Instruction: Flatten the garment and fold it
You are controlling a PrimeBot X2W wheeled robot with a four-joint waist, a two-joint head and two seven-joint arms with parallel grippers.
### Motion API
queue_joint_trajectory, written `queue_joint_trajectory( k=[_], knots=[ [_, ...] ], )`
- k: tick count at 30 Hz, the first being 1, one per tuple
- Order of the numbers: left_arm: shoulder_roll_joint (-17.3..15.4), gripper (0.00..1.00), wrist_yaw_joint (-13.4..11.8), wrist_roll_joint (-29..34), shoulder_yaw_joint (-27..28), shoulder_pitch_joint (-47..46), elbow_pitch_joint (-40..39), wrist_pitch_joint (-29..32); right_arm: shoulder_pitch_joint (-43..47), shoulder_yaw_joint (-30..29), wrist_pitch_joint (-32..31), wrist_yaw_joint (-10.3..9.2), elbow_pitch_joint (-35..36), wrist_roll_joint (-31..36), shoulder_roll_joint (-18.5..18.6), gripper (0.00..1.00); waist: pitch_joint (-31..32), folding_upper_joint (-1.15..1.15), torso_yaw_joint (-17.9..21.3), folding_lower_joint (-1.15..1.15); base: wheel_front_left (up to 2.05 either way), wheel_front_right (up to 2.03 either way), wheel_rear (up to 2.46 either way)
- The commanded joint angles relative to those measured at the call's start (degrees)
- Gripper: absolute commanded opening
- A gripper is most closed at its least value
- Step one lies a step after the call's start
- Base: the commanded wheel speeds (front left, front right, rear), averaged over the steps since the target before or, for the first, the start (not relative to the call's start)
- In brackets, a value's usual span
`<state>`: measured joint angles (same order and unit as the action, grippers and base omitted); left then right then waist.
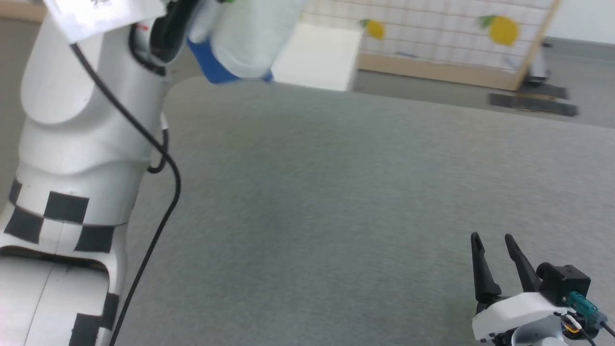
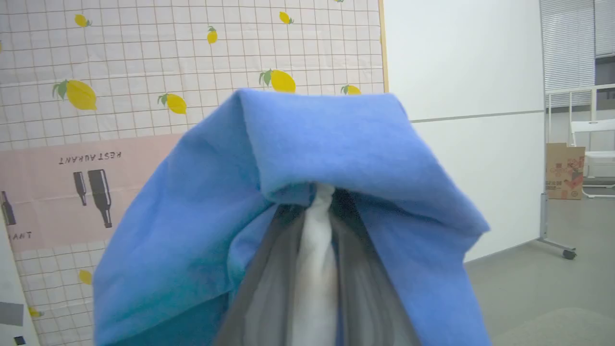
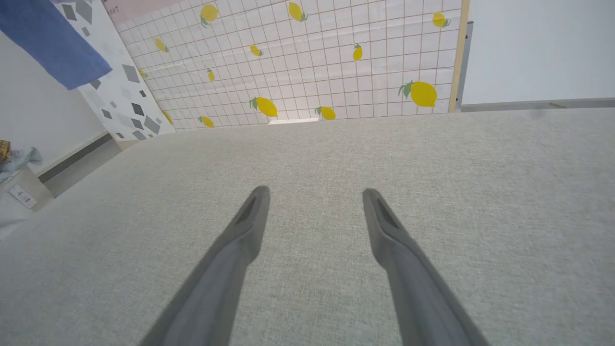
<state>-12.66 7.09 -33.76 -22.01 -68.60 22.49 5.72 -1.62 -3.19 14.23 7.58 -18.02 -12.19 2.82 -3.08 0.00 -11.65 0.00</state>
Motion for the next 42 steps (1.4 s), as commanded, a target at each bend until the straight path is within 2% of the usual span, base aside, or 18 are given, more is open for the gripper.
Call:
queue_joint_trajectory(
  k=[1, 9, 13, 19, 23, 24, 25, 26, 29, 34, 38, 42],
  knots=[
    [0.4, 0.00, 0.4, -1.0, -0.9, -1.0, -0.4, 0.3, -0.2, -0.1, 0.5, -0.09, -0.3, -0.4, 0.1, 1.00, 2.4, 0.00, 6.9, 0.00, 0.00, 0.00, 0.00],
    [3.4, 0.00, 0.4, -4.9, -8.2, 3.9, 1.1, 0.5, -0.7, -1.4, 0.7, -0.09, -0.1, 0.1, 0.1, 1.00, 0.2, 0.00, 14.2, 0.00, 0.00, 0.00, 0.00],
    [5.4, 0.00, 0.4, -6.4, -15.2, 10.9, 4.2, 0.8, -0.2, -2.6, 0.7, -0.09, 0.3, 0.8, 0.1, 1.00, -1.2, 0.00, 16.2, 0.00, 0.00, 0.00, 0.00],
    [5.9, 0.00, 0.4, -6.6, -28.9, 22.0, 12.6, 5.3, 0.2, -3.0, 0.8, -0.09, 1.0, 1.1, 0.1, 1.00, -3.7, 0.00, 18.2, 0.00, 0.00, 0.00, 0.00],
    [7.2, 0.00, 0.4, -9.7, -32.0, 27.7, 18.7, 11.7, 0.4, -3.2, 0.8, -0.09, 1.3, 1.0, 0.1, 1.00, -4.3, 0.00, 18.5, 0.00, 0.00, 0.00, 0.00],
    [7.5, 0.13, 0.4, -10.4, -32.4, 28.5, 19.5, 13.1, 0.6, -3.3, 0.8, -0.09, 1.3, 1.0, 0.1, 1.00, -4.3, 0.00, 18.4, 0.00, 0.00, 0.00, 0.00],
    [7.8, 0.66, 0.4, -11.4, -32.6, 29.3, 20.0, 14.4, 0.7, -3.5, 0.8, -0.09, 1.3, 1.1, 0.1, 1.00, -4.3, 0.00, 18.2, 0.00, 0.00, 0.00, 0.00],
    [8.0, 1.00, 0.4, -12.2, -32.8, 29.8, 20.3, 15.7, 0.8, -3.5, 0.8, -0.09, 1.2, 1.1, 0.1, 1.00, -4.1, 0.00, 17.9, 0.00, 0.00, 0.00, 0.00],
    [8.5, 1.00, 0.3, -15.4, -31.9, 30.9, 19.6, 17.9, 1.2, -3.6, 0.8, -0.09, 1.0, 0.9, 0.1, 1.00, -3.1, 0.00, 16.7, 0.00, 0.00, 0.00, 0.00],
    [7.5, 1.00, -0.8, -19.5, -26.6, 29.7, 15.6, 15.9, 2.0, -3.7, 0.8, -0.09, 0.6, 1.2, 0.1, 1.00, -0.4, 0.00, 14.2, 0.00, 0.00, 0.00, 0.00],
    [4.5, 1.00, -3.1, -22.4, -21.0, 28.9, 10.2, 13.5, 2.7, -3.9, 0.8, -0.09, 0.6, 1.4, 0.1, 1.00, 1.8, 0.00, 12.4, 0.00, 0.00, 0.00, 0.00],
    [0.2, 1.00, -7.0, -23.0, -14.3, 29.6, 4.0, 6.5, 3.2, -4.2, 0.8, -0.09, 1.2, 1.3, 0.1, 1.00, 3.5, 0.00, 10.9, 0.00, 0.00, 0.00, 0.00]
  ],
)
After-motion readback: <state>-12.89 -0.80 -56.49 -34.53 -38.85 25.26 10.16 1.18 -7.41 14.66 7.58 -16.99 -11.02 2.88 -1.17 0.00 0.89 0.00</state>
